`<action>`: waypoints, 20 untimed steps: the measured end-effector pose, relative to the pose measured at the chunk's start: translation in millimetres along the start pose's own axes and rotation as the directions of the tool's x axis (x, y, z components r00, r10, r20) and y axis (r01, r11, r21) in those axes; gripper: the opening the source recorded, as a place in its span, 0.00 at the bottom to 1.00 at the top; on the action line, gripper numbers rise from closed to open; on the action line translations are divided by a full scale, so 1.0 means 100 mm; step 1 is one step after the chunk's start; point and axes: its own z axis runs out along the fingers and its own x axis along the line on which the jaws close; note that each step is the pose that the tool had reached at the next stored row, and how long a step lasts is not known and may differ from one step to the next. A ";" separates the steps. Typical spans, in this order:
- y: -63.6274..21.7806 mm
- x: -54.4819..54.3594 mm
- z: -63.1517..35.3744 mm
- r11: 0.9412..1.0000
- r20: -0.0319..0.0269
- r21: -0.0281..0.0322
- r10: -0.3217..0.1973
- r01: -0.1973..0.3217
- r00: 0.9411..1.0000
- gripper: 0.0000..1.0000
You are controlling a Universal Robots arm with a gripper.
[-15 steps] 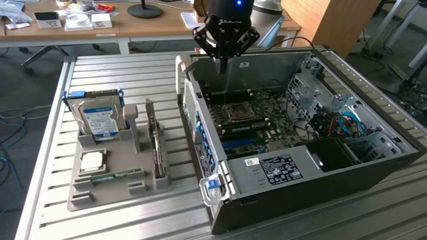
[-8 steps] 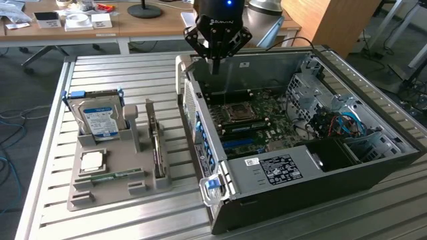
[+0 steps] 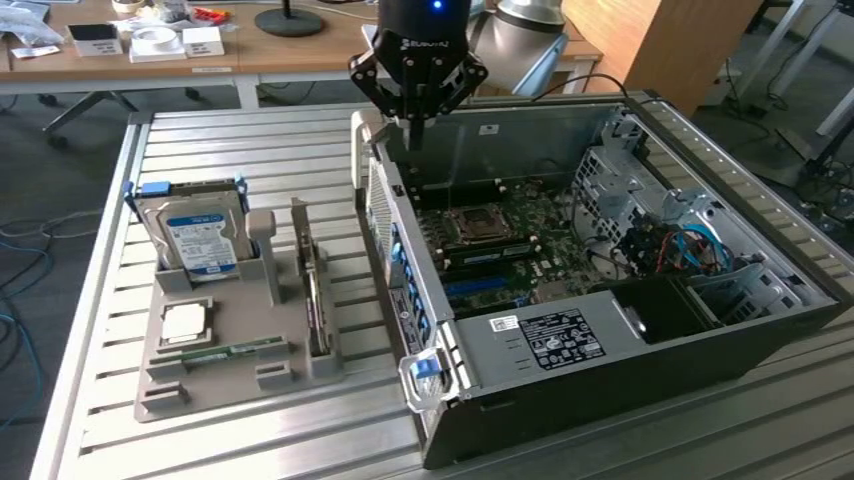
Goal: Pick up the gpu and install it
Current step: 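Reach for the gpu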
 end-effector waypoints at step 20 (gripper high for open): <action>-0.032 0.43 -0.012 1.000 0.000 0.000 0.000 0.000 1.000 0.11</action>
